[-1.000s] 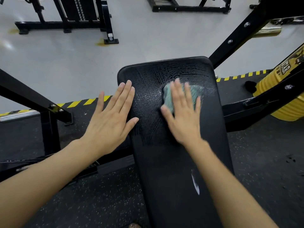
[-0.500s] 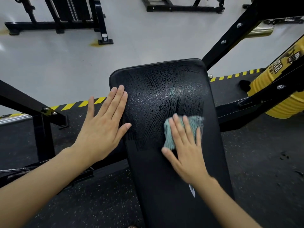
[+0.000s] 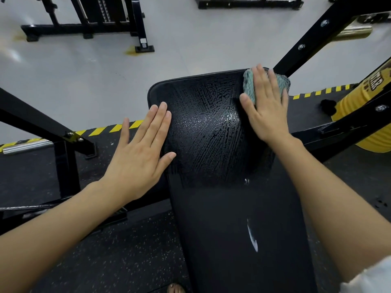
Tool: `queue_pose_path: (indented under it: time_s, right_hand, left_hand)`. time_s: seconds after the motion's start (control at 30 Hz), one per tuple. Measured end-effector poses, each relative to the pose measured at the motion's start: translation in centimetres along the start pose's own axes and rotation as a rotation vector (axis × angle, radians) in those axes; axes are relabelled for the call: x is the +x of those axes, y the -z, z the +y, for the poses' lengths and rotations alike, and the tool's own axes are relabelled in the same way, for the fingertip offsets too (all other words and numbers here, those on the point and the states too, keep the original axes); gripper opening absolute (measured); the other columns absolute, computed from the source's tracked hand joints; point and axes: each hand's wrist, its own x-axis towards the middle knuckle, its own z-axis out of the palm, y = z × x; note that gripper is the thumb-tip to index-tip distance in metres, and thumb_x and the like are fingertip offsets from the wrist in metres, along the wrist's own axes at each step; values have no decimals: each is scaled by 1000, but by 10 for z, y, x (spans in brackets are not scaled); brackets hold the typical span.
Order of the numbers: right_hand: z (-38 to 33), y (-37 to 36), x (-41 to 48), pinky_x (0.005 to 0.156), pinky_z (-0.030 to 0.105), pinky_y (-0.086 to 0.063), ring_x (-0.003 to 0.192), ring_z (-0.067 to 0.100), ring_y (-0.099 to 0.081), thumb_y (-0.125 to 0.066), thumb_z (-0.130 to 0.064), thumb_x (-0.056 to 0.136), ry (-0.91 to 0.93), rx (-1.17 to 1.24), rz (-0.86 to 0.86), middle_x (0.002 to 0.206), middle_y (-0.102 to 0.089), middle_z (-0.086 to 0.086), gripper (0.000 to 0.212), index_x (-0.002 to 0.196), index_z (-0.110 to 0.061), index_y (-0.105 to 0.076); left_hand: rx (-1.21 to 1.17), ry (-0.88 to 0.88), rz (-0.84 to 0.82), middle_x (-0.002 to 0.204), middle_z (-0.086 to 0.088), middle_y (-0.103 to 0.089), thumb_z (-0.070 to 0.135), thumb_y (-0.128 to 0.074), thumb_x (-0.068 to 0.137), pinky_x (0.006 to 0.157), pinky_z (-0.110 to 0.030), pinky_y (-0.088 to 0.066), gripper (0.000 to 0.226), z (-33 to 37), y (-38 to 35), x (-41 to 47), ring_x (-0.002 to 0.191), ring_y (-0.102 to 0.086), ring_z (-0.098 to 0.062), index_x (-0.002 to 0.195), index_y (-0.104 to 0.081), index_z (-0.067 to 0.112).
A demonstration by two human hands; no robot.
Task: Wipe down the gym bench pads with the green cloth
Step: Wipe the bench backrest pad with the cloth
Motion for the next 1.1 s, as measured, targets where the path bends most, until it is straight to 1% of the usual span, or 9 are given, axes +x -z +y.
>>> queue_pose_path:
  time_s: [0.17, 0.33, 0.43, 0.5, 0.63, 0.77, 0.87, 0.97, 1.1]
  right_hand:
    - [-14, -5, -43, 118, 52, 0, 149, 11, 6, -18, -62, 94, 32, -20, -3, 162, -2, -11, 70, 155, -29, -8]
    - [-52, -24, -163, 118, 53, -1, 150, 16, 4, -27, -58, 95, 139, 9, -164, 163, -1, -11, 70, 155, -27, -9]
    - [-80, -39, -230, 115, 52, -4, 150, 18, 0, -20, -58, 99, 155, 14, -233, 163, -3, -9, 66, 155, -25, -9]
    - [-92, -47, -252, 114, 53, -5, 150, 19, -2, -17, -58, 101, 147, 21, -258, 163, -4, -9, 64, 155, -25, -9]
    - [-97, -50, -232, 116, 53, -3, 150, 17, -2, -17, -54, 102, 142, 12, -243, 163, -2, -11, 61, 155, -26, -8]
    - [-103, -46, -186, 118, 55, 1, 150, 13, 5, -18, -52, 101, 156, 25, -194, 162, 0, -12, 61, 155, -26, -7]
    - [-113, -46, -166, 118, 55, 3, 149, 12, 7, -21, -49, 101, 115, 47, -145, 163, 0, -10, 61, 155, -23, -9]
    - [-121, -47, -168, 118, 55, 4, 149, 13, 9, -23, -47, 102, 67, 80, -120, 163, 0, -9, 61, 155, -22, -9]
    - [-126, -51, -204, 118, 54, 3, 150, 16, 8, -26, -46, 102, 50, 88, -152, 163, 2, -9, 62, 155, -22, -7]
  left_hand:
    - [-6, 2, 1, 165, -3, 3, 50, -20, 98, 116, -59, -10, 72, 1, 0, 0, 151, 4, -16, 156, -4, 9]
    - [-17, -5, 2, 165, -2, 4, 50, -18, 98, 116, -58, -8, 72, 0, 0, 0, 151, 5, -15, 156, -4, 10]
    - [-21, -17, 12, 165, -3, 2, 49, -19, 98, 116, -58, -9, 72, -1, 1, 0, 151, 3, -16, 156, -5, 9]
    - [-29, -27, 17, 165, -3, 1, 49, -19, 98, 116, -57, -8, 71, -2, 1, 0, 151, 3, -15, 156, -5, 10]
    - [-42, -47, 16, 164, -2, 2, 49, -18, 98, 116, -58, -8, 71, -4, 0, 0, 151, 4, -15, 156, -4, 10]
    - [-45, -50, 17, 164, -2, 3, 49, -17, 97, 116, -58, -7, 71, -3, 2, 0, 151, 5, -15, 156, -4, 10]
    - [-57, -38, 6, 164, -1, 7, 50, -15, 97, 117, -57, -4, 72, -3, 2, 0, 150, 8, -14, 156, -1, 11]
    - [-58, -38, 3, 164, -1, 7, 50, -15, 97, 117, -57, -4, 72, -3, 2, 0, 150, 8, -14, 156, -1, 11]
    - [-63, -32, 4, 164, -1, 6, 50, -16, 97, 116, -59, -6, 72, -3, 1, 1, 151, 7, -14, 156, -1, 11]
